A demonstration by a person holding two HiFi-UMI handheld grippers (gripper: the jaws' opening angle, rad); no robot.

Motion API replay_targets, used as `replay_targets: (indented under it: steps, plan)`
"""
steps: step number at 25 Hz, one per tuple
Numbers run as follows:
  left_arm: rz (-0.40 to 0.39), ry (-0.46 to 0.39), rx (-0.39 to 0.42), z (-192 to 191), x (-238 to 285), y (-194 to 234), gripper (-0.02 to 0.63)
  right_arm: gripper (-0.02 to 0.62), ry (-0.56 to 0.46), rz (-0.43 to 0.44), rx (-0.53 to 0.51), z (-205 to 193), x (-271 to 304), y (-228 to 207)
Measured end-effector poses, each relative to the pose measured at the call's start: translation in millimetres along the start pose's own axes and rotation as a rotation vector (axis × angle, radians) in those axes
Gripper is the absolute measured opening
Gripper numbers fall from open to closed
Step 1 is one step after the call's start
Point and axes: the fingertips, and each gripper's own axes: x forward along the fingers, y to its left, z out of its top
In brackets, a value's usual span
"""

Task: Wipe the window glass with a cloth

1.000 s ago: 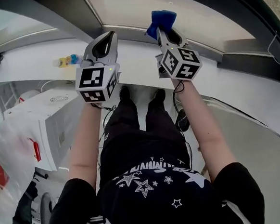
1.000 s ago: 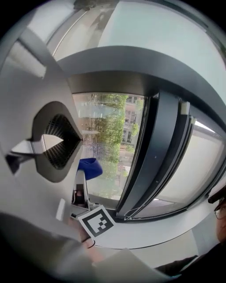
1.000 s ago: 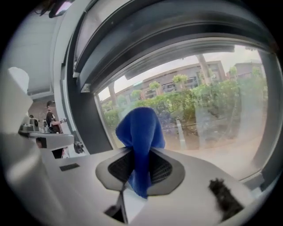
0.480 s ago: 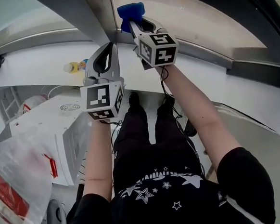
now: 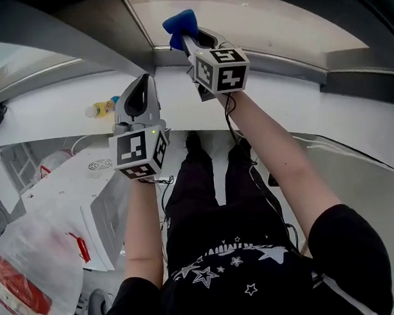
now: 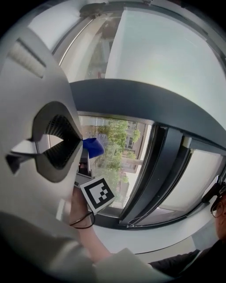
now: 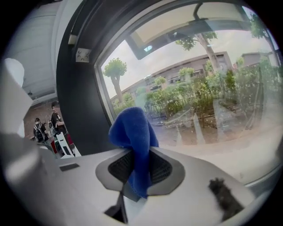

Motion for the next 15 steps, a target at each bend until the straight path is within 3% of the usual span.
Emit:
replay_targets:
  steps: [10, 15]
  plan:
    - [-0.16, 0.056, 0.12, 2.2, 52.0, -111.1, 0.009, 0.077, -0.062, -0.155, 0.14, -7.9, -89.1, -122.3]
    - [-0.239, 0.077, 0.143, -1.5, 76.2, -177.6, 0.009, 0.077, -0.091, -0.234, 0.204, -12.9, -139.2, -193.0]
